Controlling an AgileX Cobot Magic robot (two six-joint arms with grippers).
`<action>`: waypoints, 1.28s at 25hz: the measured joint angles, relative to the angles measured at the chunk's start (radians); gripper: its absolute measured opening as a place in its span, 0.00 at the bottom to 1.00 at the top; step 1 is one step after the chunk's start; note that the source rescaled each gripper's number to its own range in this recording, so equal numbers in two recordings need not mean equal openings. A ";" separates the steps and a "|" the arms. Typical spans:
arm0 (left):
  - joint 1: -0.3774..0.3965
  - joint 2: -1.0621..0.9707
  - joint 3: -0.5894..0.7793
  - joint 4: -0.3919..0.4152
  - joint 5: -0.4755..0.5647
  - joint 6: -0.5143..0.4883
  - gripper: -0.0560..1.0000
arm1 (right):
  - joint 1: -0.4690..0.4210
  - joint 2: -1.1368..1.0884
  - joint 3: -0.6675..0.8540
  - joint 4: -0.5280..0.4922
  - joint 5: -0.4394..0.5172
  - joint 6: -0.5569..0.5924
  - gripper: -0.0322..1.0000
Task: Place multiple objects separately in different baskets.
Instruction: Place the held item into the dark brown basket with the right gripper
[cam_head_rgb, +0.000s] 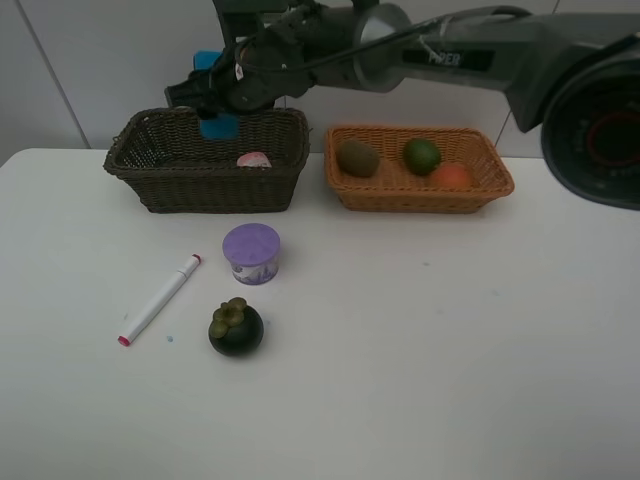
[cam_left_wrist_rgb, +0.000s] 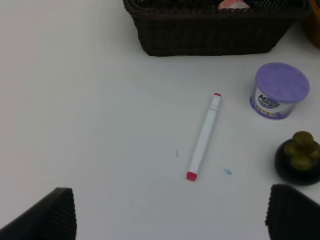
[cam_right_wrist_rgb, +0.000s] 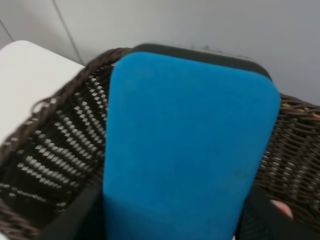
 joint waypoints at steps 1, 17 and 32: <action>0.000 0.000 0.000 0.000 0.000 0.000 1.00 | -0.004 0.016 0.000 -0.009 -0.012 0.000 0.42; 0.000 0.000 0.000 0.000 0.000 0.000 1.00 | -0.061 0.101 -0.001 -0.051 -0.099 -0.001 0.42; 0.000 0.000 0.000 0.000 0.000 0.000 1.00 | -0.061 0.100 -0.001 -0.051 -0.100 -0.001 0.42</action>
